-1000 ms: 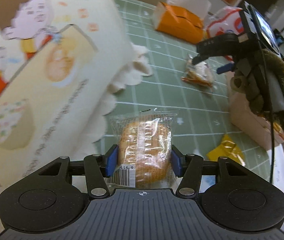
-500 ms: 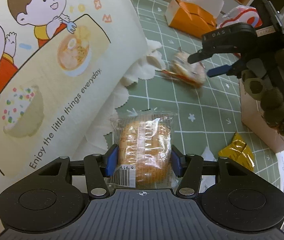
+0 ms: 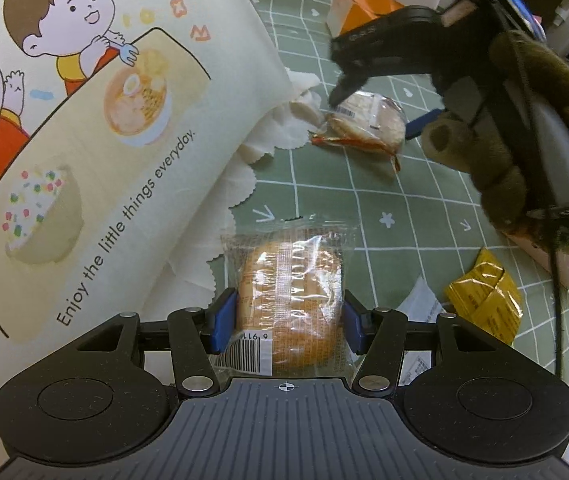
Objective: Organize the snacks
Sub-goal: 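Close the right gripper on the round cracker packet while the left gripper holds the bread roll, then carry the round cracker packet and bread roll over the table beside the yellow foil packet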
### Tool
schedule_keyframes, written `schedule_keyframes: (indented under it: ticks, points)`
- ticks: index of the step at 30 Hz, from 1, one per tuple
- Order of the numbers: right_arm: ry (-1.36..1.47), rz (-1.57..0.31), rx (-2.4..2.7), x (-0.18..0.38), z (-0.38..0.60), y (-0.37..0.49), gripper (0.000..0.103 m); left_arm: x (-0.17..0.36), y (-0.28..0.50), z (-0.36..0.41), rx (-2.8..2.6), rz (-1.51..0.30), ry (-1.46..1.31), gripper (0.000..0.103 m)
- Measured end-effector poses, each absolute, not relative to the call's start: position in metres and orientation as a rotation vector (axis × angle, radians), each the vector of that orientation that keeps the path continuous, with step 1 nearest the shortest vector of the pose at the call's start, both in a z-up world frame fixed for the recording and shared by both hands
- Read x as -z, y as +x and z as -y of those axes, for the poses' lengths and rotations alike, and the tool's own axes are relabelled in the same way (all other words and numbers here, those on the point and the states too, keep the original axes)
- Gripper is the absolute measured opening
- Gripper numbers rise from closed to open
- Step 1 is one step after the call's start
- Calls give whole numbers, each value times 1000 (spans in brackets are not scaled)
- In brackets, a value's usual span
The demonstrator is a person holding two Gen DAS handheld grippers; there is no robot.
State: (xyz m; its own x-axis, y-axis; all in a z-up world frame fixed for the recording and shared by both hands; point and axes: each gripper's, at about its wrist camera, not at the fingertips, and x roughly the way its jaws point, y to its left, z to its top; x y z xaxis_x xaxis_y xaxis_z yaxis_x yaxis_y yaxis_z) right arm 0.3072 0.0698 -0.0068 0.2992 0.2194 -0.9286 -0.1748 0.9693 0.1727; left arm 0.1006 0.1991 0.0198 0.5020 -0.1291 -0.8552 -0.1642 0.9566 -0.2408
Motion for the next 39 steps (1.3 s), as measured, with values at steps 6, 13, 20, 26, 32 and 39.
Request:
schedule_keyframes:
  ticks: [6, 13, 20, 26, 32, 39]
  points:
    - [-5, -1196, -239, 10, -77, 301, 89, -16, 97, -204, -12, -1041, -349, 59]
    - [-172, -1202, -367, 8, -87, 274, 80, -15, 97, -210, -8, -1036, -380, 59]
    - [-259, -1167, -498, -19, -70, 223, 80, -17, 98, -209, -22, -1040, -378, 59]
    - [-287, -1134, -567, -43, -30, 175, 80, -20, 99, -198, -8, -1046, -410, 59]
    - [-249, -1123, -495, -49, 29, 145, 80, -28, 98, -163, 61, -1042, -396, 59]
    - [-181, -1194, -449, -26, 90, 121, 80, -33, 90, -118, 104, -1068, -344, 59]
